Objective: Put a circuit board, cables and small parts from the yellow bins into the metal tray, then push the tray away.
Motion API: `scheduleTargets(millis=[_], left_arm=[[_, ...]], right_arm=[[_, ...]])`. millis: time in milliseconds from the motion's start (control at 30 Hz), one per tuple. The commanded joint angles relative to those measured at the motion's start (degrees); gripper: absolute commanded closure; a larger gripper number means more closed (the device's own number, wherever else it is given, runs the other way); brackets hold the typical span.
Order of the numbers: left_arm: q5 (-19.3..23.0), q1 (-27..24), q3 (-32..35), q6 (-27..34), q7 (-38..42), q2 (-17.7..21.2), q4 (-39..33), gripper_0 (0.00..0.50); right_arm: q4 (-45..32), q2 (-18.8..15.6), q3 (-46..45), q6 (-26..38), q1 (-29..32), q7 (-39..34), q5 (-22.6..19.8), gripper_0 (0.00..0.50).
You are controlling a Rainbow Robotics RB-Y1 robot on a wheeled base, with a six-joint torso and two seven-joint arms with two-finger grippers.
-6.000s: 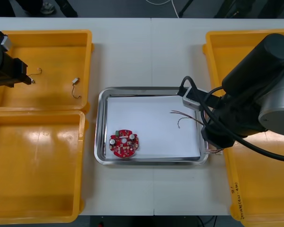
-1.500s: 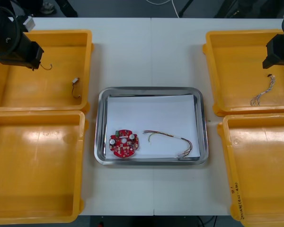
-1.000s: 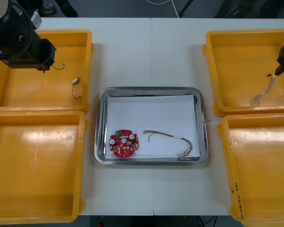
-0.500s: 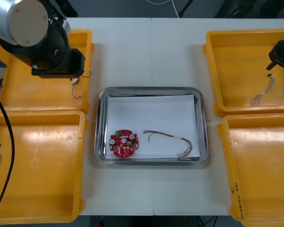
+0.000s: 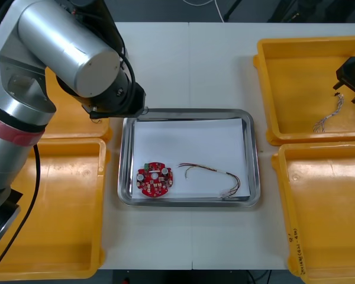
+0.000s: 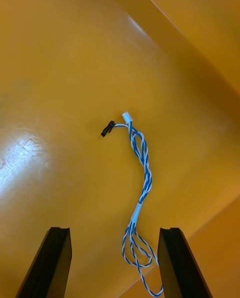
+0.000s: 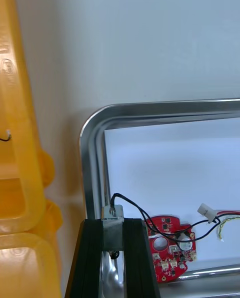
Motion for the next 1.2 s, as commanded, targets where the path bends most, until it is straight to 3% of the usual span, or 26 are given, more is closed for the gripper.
scheduleTargets(millis=[33,467,767,1200], left_arm=[[-0.76,0.45,-3.81,-2.7,6.77,-1.37,-2.15,0.5],[-0.41,2.38,-8.46,-9.03,6.51,-0.93,-0.3,0.5],[-2.08,2.38,-11.28,-14.04,6.42,-0.93,5.5,0.5],[-2.52,2.38,-12.86,-17.38,6.25,-0.93,9.54,0.5]], right_arm=[[2.86,0.72,-1.56,-2.52,-2.85,0.67,-0.06,0.0],[11.21,2.66,-1.29,-8.41,-2.77,1.9,-3.66,0.0],[11.3,3.18,4.42,-9.82,-1.98,1.11,-4.89,0.0],[11.3,3.45,4.51,-9.91,-0.13,1.72,-5.77,0.0]])
